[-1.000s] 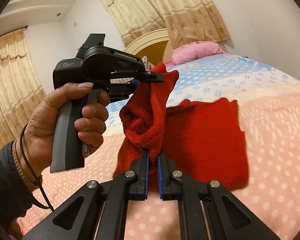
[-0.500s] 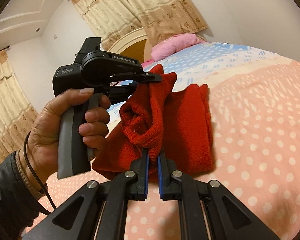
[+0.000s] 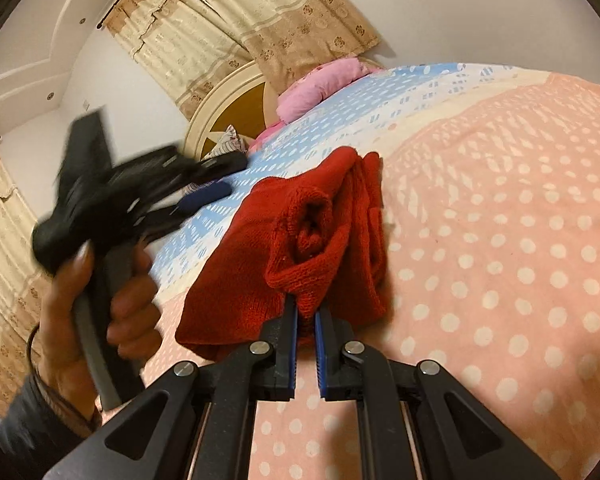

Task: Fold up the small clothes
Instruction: 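Lay the folded cardigan down and open the left tool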

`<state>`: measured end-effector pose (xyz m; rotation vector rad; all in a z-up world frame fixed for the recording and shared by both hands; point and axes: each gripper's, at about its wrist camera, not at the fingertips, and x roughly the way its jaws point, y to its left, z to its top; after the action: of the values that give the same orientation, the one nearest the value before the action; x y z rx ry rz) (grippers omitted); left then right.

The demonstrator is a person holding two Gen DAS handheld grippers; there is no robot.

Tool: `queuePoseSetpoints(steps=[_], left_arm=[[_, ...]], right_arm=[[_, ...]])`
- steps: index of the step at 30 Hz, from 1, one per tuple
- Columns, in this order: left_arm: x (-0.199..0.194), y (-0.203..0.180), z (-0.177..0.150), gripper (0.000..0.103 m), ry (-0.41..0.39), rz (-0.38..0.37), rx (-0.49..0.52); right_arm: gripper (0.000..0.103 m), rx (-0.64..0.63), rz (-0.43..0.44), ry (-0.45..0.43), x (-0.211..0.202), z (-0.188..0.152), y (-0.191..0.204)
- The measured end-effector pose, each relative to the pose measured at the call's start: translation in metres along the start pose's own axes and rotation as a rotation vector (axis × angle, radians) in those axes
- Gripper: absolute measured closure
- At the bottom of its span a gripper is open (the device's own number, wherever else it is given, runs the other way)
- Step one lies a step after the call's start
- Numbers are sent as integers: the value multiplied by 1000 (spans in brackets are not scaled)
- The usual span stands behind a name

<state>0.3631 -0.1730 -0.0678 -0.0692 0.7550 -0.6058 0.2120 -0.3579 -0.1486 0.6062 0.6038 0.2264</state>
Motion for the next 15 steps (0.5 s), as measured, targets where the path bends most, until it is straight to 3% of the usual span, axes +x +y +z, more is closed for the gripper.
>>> queuePoseSetpoints(steps=[2,5,6,7,12,15], left_arm=[[-13,10,-16,36,-20,64,15],[-26,24,-41,32,-43,127,40],[-28,29,-49,32,-48,141,38],[-29,32,-54,32,-49,135,32],[-21,38,-70,32,-24,89,-23],[-14,36,-76,29,-11,79,-14]], right_arm=[[94,5,-7,-10,-4,-1,-1],[68,-20,-56,-66,-19,2,4],[54,-39,-75,-95,-24,4,7],[50,-58,-89,-122,-30,10,10],[50,-115,-80,-40,-6,57,20],[50,-64,-72,55,31,87,9]])
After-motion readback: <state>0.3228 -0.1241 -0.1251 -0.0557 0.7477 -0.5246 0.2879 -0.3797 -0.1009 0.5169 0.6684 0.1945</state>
